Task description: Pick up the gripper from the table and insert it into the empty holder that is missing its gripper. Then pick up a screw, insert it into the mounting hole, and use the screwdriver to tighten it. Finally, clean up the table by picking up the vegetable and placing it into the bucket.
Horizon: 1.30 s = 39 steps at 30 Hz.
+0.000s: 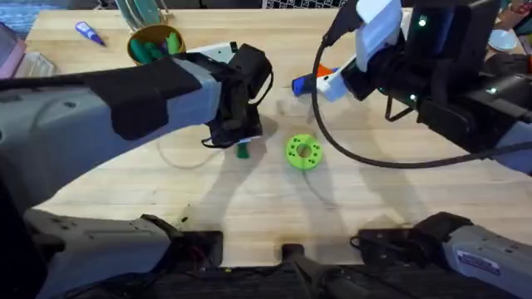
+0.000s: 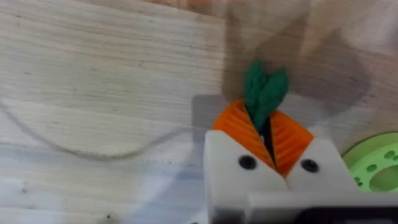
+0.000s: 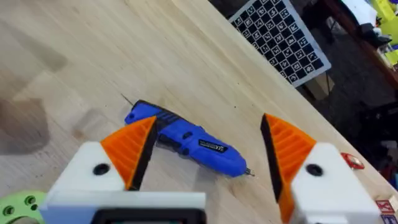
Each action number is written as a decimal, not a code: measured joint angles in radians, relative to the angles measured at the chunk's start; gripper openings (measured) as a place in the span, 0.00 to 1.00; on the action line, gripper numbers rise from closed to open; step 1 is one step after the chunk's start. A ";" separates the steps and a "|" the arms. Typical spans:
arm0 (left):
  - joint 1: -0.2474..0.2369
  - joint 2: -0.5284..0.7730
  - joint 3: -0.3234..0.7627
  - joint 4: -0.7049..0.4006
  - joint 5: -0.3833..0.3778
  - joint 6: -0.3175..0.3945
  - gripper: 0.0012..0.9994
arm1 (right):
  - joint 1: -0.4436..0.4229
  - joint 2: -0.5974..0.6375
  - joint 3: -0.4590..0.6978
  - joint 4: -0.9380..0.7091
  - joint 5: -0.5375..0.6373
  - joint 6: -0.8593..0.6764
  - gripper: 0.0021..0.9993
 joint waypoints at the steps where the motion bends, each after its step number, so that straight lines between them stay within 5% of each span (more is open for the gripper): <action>1: 0.000 0.000 0.002 -0.009 0.004 0.000 0.01 | 0.000 0.000 0.000 0.000 0.000 0.000 0.99; 5: 0.009 -0.004 0.048 -0.140 0.013 0.000 0.02 | 0.000 0.000 0.000 0.000 0.000 0.000 0.99; 6: 0.031 -0.037 0.144 -0.231 0.007 0.005 0.02 | 0.000 0.000 0.000 0.000 0.000 0.000 0.99; 13: 0.128 -0.145 0.404 -0.245 -0.105 0.096 0.02 | 0.000 0.000 0.000 0.000 0.000 0.000 0.99; 18: 0.303 -0.158 0.434 -0.150 -0.155 0.135 0.02 | 0.000 0.000 0.000 0.000 0.000 0.000 0.99; 24: 0.546 -0.061 0.434 0.023 -0.053 0.219 0.02 | 0.000 0.000 0.000 0.000 0.000 0.000 0.99; 33: 0.690 0.100 0.434 0.195 0.056 0.290 0.02 | 0.000 0.000 0.000 0.000 0.000 0.003 0.99; 34: 0.698 0.116 0.434 0.203 0.059 0.296 0.05 | 0.000 0.000 0.000 0.000 0.000 0.003 0.99; 39: 0.713 0.159 0.434 0.206 0.067 0.302 0.81 | 0.000 0.000 0.000 0.000 0.000 0.003 0.99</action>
